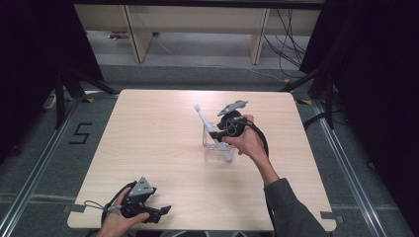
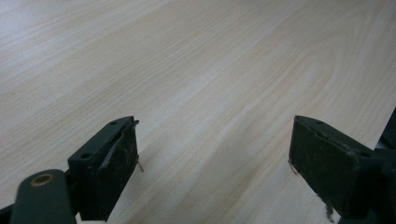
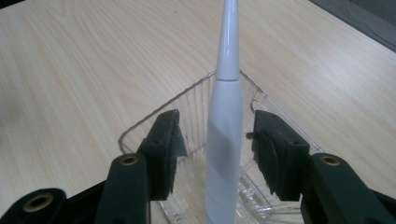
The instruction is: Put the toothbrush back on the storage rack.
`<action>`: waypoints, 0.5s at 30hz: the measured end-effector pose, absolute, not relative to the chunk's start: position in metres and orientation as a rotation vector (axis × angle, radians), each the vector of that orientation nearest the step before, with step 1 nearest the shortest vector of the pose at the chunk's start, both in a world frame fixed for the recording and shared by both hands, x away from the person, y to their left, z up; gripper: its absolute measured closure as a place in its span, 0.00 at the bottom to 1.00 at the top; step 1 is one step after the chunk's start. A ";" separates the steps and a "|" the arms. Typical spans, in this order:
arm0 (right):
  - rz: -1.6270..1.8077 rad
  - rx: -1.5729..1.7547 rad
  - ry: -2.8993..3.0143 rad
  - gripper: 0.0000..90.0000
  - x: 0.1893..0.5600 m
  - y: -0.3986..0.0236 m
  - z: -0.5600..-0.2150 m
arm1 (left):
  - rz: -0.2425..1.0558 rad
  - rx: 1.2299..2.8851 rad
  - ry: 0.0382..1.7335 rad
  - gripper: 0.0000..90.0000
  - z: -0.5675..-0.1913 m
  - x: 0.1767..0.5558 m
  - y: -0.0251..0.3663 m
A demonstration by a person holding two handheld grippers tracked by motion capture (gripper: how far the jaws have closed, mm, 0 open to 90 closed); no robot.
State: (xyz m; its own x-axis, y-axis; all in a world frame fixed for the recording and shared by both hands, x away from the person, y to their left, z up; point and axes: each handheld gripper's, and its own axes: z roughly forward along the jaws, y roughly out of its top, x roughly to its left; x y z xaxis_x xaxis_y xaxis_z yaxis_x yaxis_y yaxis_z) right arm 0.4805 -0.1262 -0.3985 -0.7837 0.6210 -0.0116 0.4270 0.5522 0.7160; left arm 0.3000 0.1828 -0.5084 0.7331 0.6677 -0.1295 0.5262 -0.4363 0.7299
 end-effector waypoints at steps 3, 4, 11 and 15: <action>1.081 0.858 2.517 0.53 0.475 -0.131 -0.393 | 0.253 2.162 0.881 0.17 -0.508 0.302 0.184; 1.069 0.903 2.522 0.52 0.472 -0.133 -0.390 | 0.252 2.163 0.881 0.17 -0.508 0.302 0.184; 1.107 0.874 2.489 0.46 0.461 -0.143 -0.384 | 0.250 2.160 0.882 0.17 -0.508 0.302 0.184; 1.139 0.865 2.468 0.44 0.455 -0.150 -0.382 | 0.230 2.141 0.897 0.17 -0.509 0.300 0.182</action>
State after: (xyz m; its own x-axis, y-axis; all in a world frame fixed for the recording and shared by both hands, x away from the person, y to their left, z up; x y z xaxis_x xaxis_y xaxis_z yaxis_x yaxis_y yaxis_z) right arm 0.4545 -0.1496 -0.3823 -0.7783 0.6278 -0.0093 0.4001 0.5073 0.7632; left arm 0.3001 0.1823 -0.5085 0.7337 0.6678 -0.1257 0.5254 -0.4402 0.7282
